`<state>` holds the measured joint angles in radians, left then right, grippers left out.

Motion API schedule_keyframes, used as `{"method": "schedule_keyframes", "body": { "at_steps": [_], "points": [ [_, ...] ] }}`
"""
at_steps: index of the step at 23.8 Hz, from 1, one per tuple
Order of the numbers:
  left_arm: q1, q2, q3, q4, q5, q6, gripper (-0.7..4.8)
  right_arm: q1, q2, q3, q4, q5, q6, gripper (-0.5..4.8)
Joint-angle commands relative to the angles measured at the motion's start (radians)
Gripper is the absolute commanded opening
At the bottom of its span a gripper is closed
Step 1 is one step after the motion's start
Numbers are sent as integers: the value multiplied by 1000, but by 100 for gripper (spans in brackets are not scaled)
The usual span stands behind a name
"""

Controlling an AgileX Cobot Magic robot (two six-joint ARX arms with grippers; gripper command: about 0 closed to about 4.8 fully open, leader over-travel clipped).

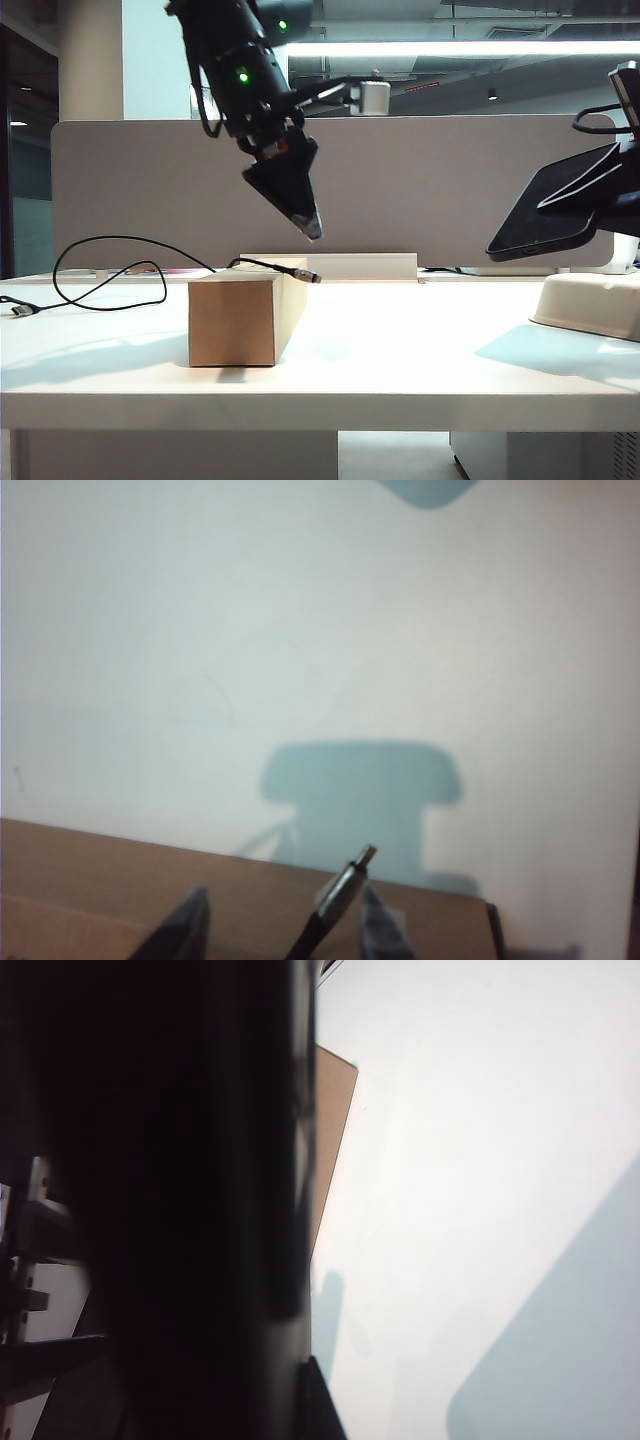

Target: Pick up the charging cable and the phone, plug the charging cable into the charging port on the phone, and finally place them back on the table.

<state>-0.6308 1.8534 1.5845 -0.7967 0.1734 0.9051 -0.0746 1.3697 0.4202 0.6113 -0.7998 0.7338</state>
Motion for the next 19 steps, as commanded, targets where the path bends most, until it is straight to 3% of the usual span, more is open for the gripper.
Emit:
{"method": "schedule_keyframes", "body": {
  "at_steps": [1, 7, 19],
  "points": [
    [-15, 21, 31, -38, -12, 5, 187, 1, -9, 6, 17, -16, -1, -6],
    [-17, 92, 72, -167, -115, 49, 187, 1, -9, 6, 13, -14, -2, -6],
    [-50, 101, 72, -96, -190, 90, 182, 1, -9, 6, 14, -10, -6, -6]
  ]
}}
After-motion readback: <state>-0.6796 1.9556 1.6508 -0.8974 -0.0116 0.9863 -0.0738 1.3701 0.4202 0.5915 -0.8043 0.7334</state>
